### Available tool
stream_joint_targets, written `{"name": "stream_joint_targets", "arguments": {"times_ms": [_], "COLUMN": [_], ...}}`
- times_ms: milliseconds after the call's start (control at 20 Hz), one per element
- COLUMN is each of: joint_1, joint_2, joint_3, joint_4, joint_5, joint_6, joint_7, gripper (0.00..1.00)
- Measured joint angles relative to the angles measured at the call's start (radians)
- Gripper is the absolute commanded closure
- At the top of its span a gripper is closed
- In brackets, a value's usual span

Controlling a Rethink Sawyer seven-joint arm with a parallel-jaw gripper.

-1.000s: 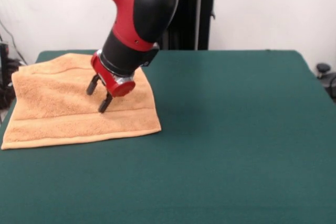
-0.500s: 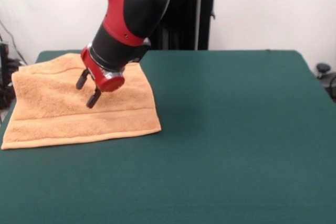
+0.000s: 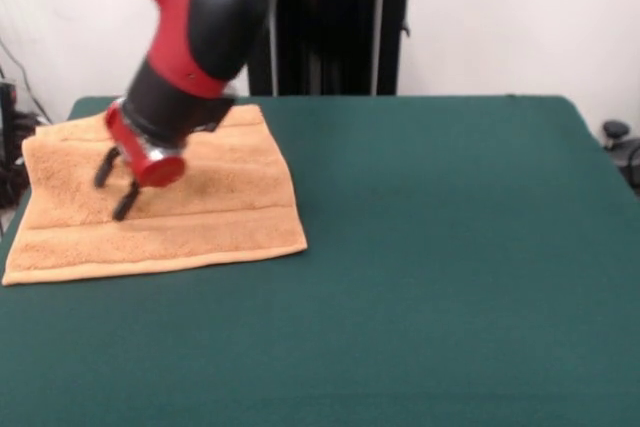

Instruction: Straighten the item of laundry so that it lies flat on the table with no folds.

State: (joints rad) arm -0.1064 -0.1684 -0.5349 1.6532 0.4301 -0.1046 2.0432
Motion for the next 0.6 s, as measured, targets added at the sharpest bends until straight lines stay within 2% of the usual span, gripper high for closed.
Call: {"name": "stream_joint_targets", "arguments": {"times_ms": [50, 250, 450, 600], "joint_1": [-0.066, -0.212, -0.313, -0.349], "joint_2": [0.000, -0.043, -0.061, -0.069], "joint_3": [0.032, 0.119, 0.178, 0.205], "joint_4": [-0.001, -0.009, -0.027, -0.032], "joint_5": [-0.050, -0.175, -0.252, -0.279], "joint_6": [-0.050, -0.141, -0.183, -0.200], "joint_7": [0.000, 0.000, 0.000, 0.000], "gripper": [0.00, 0.00, 0.00, 0.00]}}
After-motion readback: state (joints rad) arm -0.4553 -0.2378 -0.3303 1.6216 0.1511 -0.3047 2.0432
